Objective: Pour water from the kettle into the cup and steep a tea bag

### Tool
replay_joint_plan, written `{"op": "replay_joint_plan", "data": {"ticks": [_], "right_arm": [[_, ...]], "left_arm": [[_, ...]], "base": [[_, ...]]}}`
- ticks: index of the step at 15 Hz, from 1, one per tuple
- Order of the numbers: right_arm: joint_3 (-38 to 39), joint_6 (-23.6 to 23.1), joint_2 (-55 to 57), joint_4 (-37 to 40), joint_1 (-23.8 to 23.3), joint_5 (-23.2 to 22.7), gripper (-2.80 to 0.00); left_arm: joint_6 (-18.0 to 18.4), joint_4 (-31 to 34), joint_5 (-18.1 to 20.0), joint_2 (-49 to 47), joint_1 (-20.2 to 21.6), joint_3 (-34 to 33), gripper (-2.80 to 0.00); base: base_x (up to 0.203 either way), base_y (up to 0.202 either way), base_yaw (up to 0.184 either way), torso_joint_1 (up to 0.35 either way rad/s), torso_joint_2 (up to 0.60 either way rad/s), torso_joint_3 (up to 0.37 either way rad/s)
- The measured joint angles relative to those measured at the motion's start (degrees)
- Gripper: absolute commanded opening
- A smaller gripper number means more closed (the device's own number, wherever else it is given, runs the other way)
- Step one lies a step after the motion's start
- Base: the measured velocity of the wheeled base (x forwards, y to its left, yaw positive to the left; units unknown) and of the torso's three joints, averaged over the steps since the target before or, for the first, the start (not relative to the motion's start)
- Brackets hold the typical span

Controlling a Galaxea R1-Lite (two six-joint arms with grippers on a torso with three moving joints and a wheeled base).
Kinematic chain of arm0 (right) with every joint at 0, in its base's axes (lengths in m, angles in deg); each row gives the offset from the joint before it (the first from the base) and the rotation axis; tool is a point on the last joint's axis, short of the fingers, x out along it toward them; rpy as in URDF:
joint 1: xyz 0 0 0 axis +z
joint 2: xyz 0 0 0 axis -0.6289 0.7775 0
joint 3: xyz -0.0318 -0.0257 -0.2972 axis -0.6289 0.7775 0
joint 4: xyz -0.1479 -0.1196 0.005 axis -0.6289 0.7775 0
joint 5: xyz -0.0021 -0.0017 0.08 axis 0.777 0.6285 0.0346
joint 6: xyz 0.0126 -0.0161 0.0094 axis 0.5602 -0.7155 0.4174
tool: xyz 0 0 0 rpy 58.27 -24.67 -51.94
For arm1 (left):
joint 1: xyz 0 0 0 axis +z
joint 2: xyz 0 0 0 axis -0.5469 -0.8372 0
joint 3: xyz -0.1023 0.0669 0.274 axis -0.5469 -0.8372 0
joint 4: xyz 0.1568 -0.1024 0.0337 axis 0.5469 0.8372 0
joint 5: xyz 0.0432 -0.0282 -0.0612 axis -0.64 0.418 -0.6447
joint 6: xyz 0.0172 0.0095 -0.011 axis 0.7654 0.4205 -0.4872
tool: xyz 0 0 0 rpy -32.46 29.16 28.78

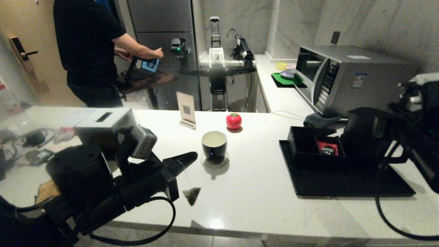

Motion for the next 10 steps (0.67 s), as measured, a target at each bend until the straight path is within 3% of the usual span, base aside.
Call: {"op": "replay_joint_plan", "data": {"ticks": [5,10], "right_arm": [[10.21,4.05,-10.52,-0.09,-10.48,-0.42,-2.8],[17.41,4.21,-21.42,0.54,-19.85,-0.48,-2.8]], "left_arm": [[-0.2,0.0,0.05,0.0,0.02,-0.55,-2.8],[-0.24,0.1,0.2,-0.33,-0.18,-0.68,-2.8]], "base": [[0.0,0.0,0.0,0.0,0.0,0.0],[0.0,0.0,0.0,0.0,0.0,0.0]]}}
